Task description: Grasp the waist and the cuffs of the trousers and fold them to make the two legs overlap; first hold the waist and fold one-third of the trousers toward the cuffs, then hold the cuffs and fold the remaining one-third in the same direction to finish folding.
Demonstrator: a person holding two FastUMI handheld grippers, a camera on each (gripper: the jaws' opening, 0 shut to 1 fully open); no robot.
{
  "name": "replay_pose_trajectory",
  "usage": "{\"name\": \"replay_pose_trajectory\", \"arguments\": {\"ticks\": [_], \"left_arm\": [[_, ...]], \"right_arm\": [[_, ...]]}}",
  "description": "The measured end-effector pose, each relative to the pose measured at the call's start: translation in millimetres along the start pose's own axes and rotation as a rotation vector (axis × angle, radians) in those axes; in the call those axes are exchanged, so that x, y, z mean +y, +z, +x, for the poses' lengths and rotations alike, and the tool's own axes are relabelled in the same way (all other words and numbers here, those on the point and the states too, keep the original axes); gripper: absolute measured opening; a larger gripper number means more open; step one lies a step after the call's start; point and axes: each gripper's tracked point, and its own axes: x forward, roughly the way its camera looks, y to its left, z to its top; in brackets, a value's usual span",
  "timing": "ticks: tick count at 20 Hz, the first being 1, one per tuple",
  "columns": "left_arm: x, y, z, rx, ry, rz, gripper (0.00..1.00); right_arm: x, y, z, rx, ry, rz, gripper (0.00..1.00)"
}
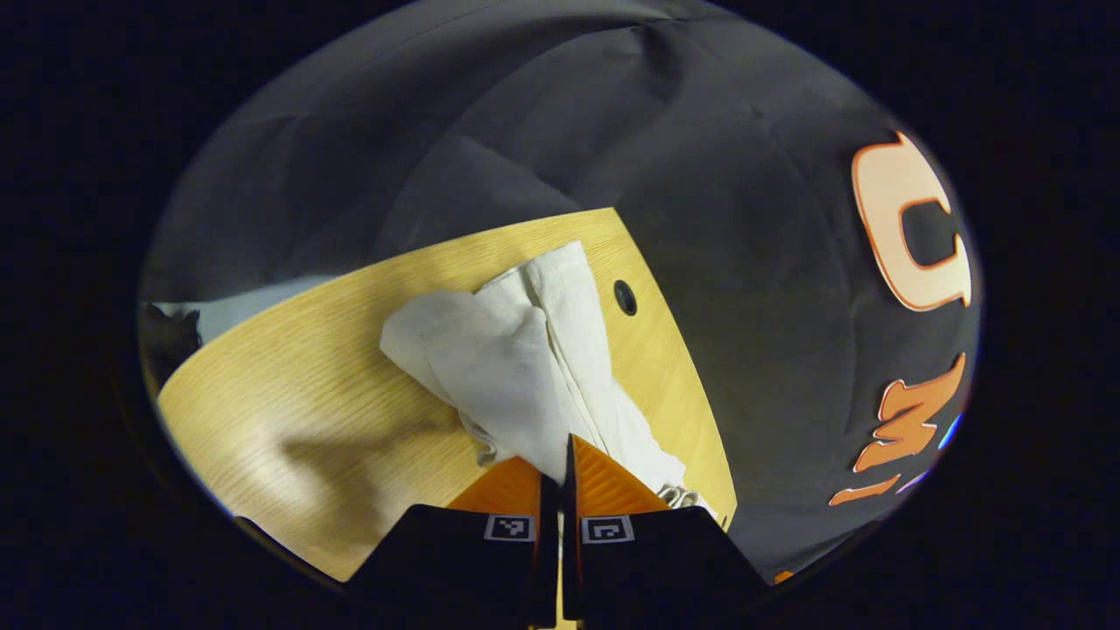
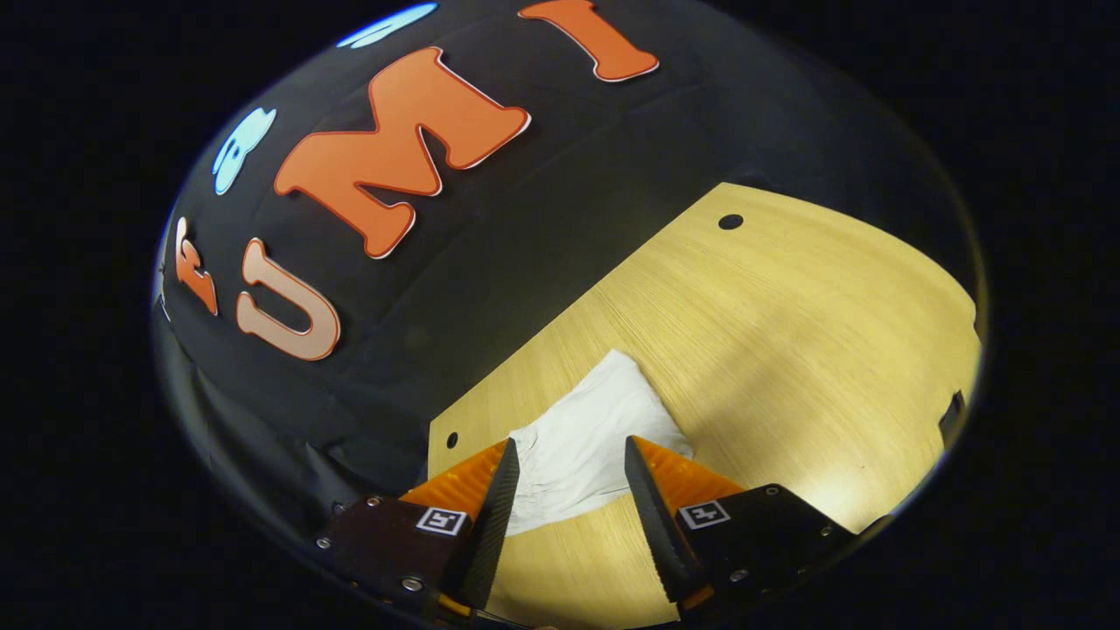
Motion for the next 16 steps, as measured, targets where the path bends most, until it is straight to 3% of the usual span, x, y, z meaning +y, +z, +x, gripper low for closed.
{"name": "replay_pose_trajectory", "arguments": {"ticks": [5,11,16], "left_arm": [[-38.6,3.7,-22.7,-0.103,0.019,0.079,0.06],[-102.0,-3.6,-57.9,-0.211,0.042,0.236,0.06],[-179.7,-32.0,-53.6,-0.253,0.024,0.405,0.05]], "right_arm": [[-13.0,22.8,0.0,0.001,0.038,-0.057,0.96],[-56.6,45.4,-10.0,-0.001,0.041,-0.088,0.97],[-90.6,62.5,-22.3,-0.019,0.050,-0.057,0.97]]}}
